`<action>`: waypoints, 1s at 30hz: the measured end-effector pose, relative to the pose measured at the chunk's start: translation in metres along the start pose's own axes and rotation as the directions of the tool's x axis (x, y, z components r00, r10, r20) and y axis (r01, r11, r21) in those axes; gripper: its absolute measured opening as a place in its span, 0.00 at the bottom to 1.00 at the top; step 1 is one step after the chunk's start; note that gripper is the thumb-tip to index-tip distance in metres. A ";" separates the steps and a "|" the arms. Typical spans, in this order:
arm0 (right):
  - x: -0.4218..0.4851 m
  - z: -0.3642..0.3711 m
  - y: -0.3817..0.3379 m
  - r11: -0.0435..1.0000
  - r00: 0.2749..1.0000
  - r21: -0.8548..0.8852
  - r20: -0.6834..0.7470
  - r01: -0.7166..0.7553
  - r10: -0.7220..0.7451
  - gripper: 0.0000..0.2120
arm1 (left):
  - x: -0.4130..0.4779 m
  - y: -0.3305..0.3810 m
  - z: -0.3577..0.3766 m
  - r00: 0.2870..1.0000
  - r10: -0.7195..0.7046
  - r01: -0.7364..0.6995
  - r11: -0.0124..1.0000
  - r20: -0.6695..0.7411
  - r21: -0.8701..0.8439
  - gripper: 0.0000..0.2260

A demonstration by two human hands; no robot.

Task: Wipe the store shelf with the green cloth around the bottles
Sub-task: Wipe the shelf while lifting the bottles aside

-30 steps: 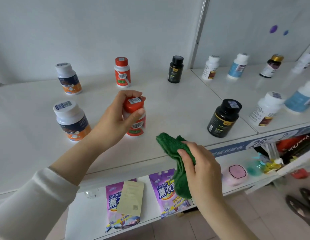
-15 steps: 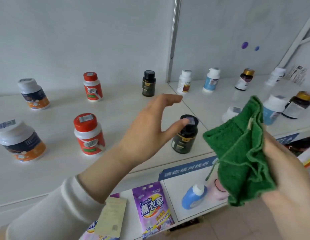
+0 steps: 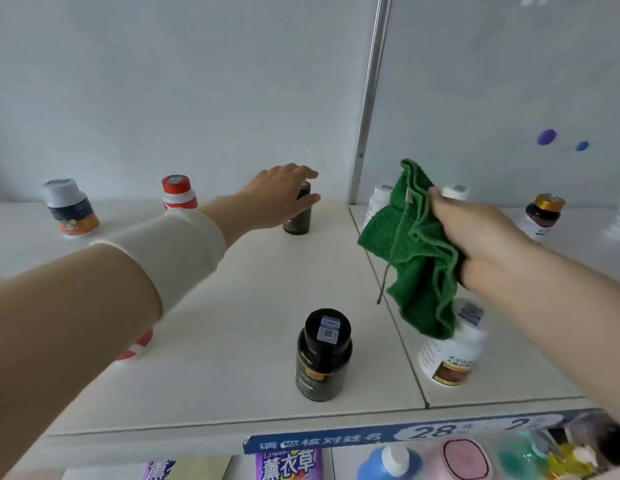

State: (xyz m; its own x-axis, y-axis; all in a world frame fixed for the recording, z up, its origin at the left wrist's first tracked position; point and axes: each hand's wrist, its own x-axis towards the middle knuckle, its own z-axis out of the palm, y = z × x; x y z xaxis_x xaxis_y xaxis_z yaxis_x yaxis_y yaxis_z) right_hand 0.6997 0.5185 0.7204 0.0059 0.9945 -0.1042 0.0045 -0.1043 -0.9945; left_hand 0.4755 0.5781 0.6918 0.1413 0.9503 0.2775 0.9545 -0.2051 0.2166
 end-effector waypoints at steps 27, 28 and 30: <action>0.081 0.051 0.087 0.090 0.275 -0.330 0.885 0.940 0.376 0.30 | 0.075 -0.054 0.028 0.959 0.083 -0.024 0.977 0.272 -0.211 0.15; 0.073 0.050 0.088 0.157 0.171 -0.246 0.910 0.957 0.379 0.29 | 0.075 -0.056 0.027 0.961 0.069 -0.011 0.977 0.268 -0.212 0.15; 0.071 0.051 0.088 0.229 0.085 -0.181 0.923 0.957 0.374 0.28 | 0.077 -0.059 0.022 0.968 0.047 0.010 0.975 0.247 -0.224 0.15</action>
State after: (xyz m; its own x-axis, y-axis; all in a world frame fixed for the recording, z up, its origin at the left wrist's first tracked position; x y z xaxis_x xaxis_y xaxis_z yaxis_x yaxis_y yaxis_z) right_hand 0.6498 0.5806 0.6257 -0.9212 0.0505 -0.3859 0.1875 0.9264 -0.3265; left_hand 0.4358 0.6684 0.6800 0.2465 0.9680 0.0474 0.8727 -0.2430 0.4235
